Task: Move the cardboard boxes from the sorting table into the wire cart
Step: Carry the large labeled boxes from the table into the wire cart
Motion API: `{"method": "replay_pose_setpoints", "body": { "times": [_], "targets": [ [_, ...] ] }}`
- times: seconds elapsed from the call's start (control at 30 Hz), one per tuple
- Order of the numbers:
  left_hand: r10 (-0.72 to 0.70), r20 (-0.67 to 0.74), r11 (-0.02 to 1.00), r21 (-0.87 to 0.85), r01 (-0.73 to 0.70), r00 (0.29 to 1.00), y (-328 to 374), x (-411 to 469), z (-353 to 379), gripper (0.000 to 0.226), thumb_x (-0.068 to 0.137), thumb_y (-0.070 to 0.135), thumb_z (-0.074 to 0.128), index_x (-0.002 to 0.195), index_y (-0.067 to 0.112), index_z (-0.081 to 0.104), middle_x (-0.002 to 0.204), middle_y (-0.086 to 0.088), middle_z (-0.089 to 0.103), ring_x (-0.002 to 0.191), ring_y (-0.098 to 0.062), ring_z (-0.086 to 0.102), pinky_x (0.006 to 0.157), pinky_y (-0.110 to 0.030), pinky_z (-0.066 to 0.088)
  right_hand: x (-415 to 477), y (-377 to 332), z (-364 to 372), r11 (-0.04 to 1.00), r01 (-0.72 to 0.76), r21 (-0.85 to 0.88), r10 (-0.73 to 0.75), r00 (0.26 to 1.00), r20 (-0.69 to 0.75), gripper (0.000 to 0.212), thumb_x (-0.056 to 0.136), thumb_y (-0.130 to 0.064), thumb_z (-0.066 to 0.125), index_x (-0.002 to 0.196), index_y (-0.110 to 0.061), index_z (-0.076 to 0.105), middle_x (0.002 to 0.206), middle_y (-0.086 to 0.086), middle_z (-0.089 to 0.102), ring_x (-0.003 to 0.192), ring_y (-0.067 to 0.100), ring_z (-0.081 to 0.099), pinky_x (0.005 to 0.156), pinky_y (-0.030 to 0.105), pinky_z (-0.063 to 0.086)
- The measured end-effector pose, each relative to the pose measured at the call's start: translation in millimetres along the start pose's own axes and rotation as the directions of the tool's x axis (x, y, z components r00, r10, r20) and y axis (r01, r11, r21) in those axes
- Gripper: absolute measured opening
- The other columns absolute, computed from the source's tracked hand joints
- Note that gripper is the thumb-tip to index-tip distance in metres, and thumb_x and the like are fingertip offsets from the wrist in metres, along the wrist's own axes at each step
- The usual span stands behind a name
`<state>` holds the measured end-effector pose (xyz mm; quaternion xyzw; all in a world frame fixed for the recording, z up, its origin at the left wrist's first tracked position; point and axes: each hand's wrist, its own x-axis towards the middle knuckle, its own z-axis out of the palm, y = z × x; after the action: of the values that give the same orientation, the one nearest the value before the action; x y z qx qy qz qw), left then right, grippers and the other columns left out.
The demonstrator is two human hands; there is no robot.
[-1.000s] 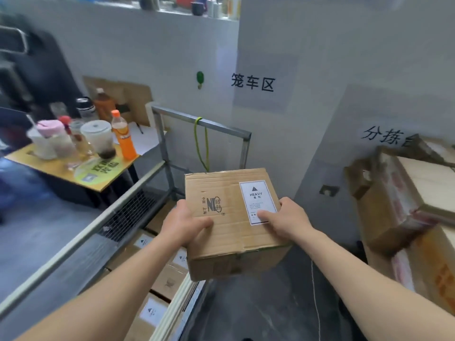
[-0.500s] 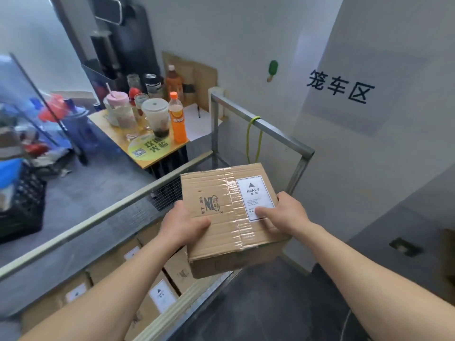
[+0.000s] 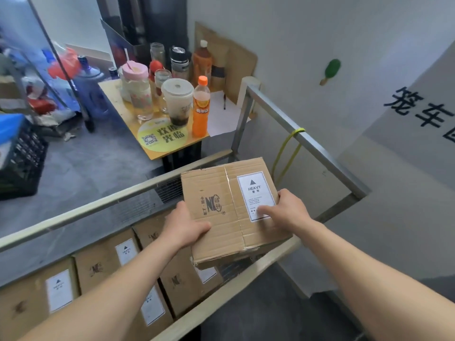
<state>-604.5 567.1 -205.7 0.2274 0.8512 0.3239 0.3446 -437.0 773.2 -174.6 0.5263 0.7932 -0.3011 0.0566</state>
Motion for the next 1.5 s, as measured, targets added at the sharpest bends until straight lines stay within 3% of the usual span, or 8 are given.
{"method": "replay_pose_setpoints", "body": {
  "times": [0.1,0.3,0.47,0.6,0.87,1.03,1.23,1.5],
  "targets": [
    [-0.029,-0.002,1.0,-0.008,0.029,1.0,-6.6,23.0,8.8,0.058,0.075,0.029,0.082,0.122,0.016,0.049,0.11,0.004,0.063,0.102,-0.017,0.06,0.077,-0.029,0.049,25.8,-1.4,8.7,1.0,-0.006,-0.012,0.006,1.0,0.018,0.053,0.066,-0.049,0.079,0.102,-0.022,0.05,0.097,-0.008,0.06,0.086,0.011,0.058,0.068,0.035,0.05],
    [-0.107,0.029,0.994,-0.001,0.108,0.994,-27.6,63.8,45.1,0.055,0.079,0.023,0.081,0.122,0.016,0.047,0.117,0.0,0.063,0.1,-0.017,0.058,0.076,-0.026,0.046,78.3,7.8,32.9,0.999,-0.022,-0.033,0.025,0.996,0.086,0.056,0.067,-0.044,0.08,0.107,-0.021,0.05,0.101,-0.007,0.06,0.091,0.016,0.058,0.068,0.035,0.045],
    [-0.232,0.031,0.973,0.019,0.232,0.972,-59.1,96.2,100.5,0.061,0.082,0.025,0.08,0.129,0.013,0.043,0.123,-0.005,0.061,0.11,-0.024,0.061,0.092,-0.04,0.055,132.8,29.4,70.8,0.997,-0.025,-0.066,0.035,0.989,0.144,0.056,0.067,-0.039,0.081,0.111,-0.019,0.051,0.109,-0.002,0.064,0.098,0.022,0.06,0.079,0.039,0.051],
    [-0.301,0.052,0.953,-0.005,0.302,0.952,-89.9,123.0,151.7,0.058,0.082,0.022,0.08,0.126,0.014,0.043,0.123,-0.005,0.062,0.111,-0.024,0.061,0.095,-0.042,0.054,174.8,60.0,112.1,0.996,-0.025,-0.083,0.041,0.98,0.197,0.054,0.072,-0.035,0.081,0.114,-0.019,0.051,0.118,0.0,0.066,0.098,0.021,0.06,0.074,0.032,0.044],
    [-0.383,0.079,0.913,-0.119,0.39,0.92,-151.6,159.4,236.8,0.054,0.086,0.009,0.07,0.131,0.018,0.042,0.107,0.006,0.056,0.084,-0.005,0.055,0.06,-0.015,0.041,229.8,120.7,184.8,0.98,-0.033,-0.195,0.093,0.947,0.307,0.057,0.076,-0.03,0.082,0.115,-0.017,0.042,0.11,0.001,0.063,0.094,0.022,0.06,0.074,0.032,0.044],
    [-0.405,0.099,0.898,-0.143,0.415,0.909,-170.5,172.6,269.2,0.053,0.088,0.008,0.066,0.133,0.023,0.043,0.109,0.005,0.06,0.094,-0.011,0.059,0.073,-0.021,0.049,253.2,146.2,215.6,0.972,-0.07,-0.224,0.144,0.931,0.335,0.064,0.075,-0.026,0.082,0.125,-0.014,0.044,0.121,0.006,0.066,0.107,0.028,0.064,0.074,0.031,0.043],
    [-0.44,0.084,0.879,-0.162,0.448,0.894,-171.1,181.6,291.0,0.06,0.087,0.005,0.067,0.137,0.022,0.038,0.117,0.003,0.056,0.094,-0.01,0.059,0.072,-0.018,0.048,275.8,163.5,229.8,0.968,-0.084,-0.237,0.163,0.927,0.337,0.06,0.073,-0.024,0.083,0.12,-0.02,0.046,0.115,0.001,0.068,0.096,0.023,0.063,0.073,0.032,0.045],
    [-0.441,0.095,0.871,-0.194,0.451,0.893,-155.8,170.2,301.3,0.061,0.087,0.005,0.065,0.14,0.018,0.039,0.127,-0.001,0.057,0.104,-0.015,0.061,0.089,-0.033,0.057,278.9,174.6,214.7,0.967,-0.054,-0.249,0.136,0.935,0.328,0.059,0.07,-0.027,0.083,0.112,-0.026,0.042,0.108,-0.003,0.065,0.086,0.016,0.056,0.058,0.026,0.04]
  ]
}}
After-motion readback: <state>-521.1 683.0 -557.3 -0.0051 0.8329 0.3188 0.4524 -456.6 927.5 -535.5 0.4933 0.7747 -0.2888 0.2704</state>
